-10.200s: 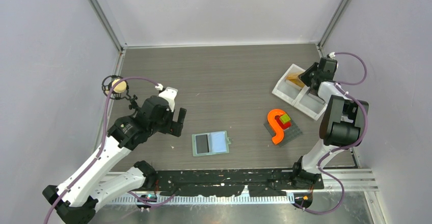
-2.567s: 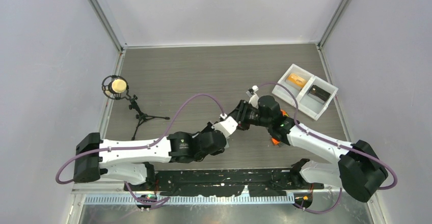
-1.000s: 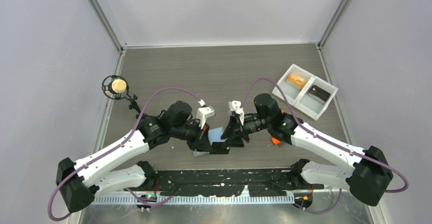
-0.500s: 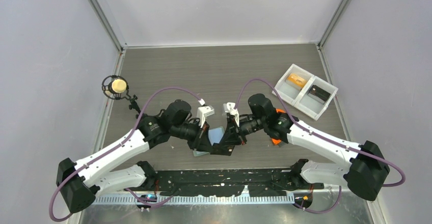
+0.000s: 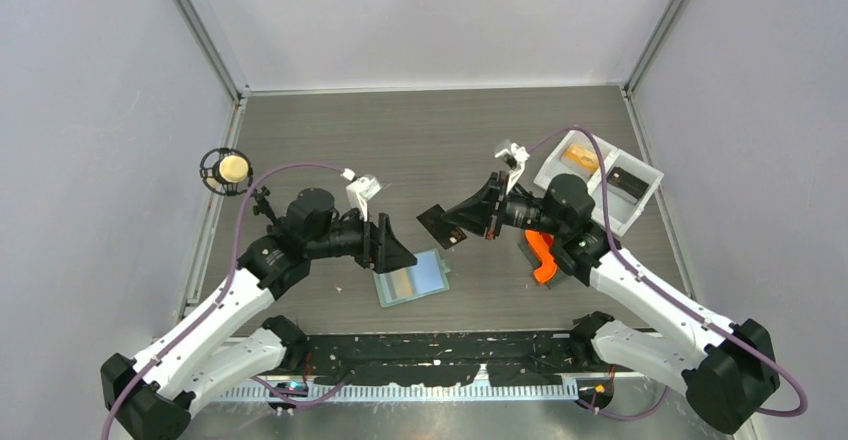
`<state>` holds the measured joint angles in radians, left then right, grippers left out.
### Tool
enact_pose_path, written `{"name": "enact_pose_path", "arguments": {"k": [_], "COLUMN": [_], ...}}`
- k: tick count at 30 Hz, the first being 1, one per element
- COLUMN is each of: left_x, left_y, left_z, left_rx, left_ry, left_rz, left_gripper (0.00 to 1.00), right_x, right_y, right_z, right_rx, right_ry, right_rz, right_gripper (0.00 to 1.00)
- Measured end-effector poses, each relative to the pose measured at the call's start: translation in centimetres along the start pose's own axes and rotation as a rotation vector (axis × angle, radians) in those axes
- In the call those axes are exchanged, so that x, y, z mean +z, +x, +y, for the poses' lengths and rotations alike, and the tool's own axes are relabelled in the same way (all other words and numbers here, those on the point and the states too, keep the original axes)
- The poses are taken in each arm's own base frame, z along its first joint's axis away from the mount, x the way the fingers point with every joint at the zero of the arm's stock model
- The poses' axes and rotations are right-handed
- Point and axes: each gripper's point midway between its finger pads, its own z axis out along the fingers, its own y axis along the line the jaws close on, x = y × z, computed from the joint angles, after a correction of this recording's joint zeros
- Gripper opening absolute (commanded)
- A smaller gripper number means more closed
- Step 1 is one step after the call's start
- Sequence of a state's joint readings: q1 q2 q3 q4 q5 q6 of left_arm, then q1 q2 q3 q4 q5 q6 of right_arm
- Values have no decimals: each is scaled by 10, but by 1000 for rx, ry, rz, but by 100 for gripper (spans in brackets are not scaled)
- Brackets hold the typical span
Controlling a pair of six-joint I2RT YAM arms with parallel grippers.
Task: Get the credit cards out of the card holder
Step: Place the credit card in the storage box.
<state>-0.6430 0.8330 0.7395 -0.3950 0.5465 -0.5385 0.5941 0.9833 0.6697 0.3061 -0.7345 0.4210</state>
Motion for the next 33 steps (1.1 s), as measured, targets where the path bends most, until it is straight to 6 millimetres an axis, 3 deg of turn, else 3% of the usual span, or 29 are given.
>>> {"name": "enact_pose_path", "arguments": {"k": [3,6,13,16,18,21,23,26,33], "left_x": [4,10,20,25,29,31,30,26,21], "left_y": [-11,-23,-51,-59,-62,-64,-64,-62,-31], "left_z": [-7,-12,-27,-30,-32,-35,-38,-40,-34], "left_rx": [-19,-41,-75,-90,-107,-118,-122,-110,-77], "left_ry": [39,80,172,200,216,240,249,256,226], "left_rz": [-58,-110,-210,-226,-224,-222,-222,-217,-88], "left_gripper": [70,70,66,49,27,7,1,0,0], "right_x": [-2,-5,-3,0,1,1,1,-2,-22], "right_y": [-21,-30,-17,-16,-16,-12,-8,-8,-5], "right_z": [5,4,-6,-2,0,-4,-7,-8,-23], "right_rx": [91,212,464,523,548,577,584,551,380], "right_ry": [23,52,114,113,108,112,111,87,83], "right_rz": [-126,-239,-363,-403,-426,-449,-446,-421,-251], "right_gripper": [5,5,5,5,5,14,23,36,44]}}
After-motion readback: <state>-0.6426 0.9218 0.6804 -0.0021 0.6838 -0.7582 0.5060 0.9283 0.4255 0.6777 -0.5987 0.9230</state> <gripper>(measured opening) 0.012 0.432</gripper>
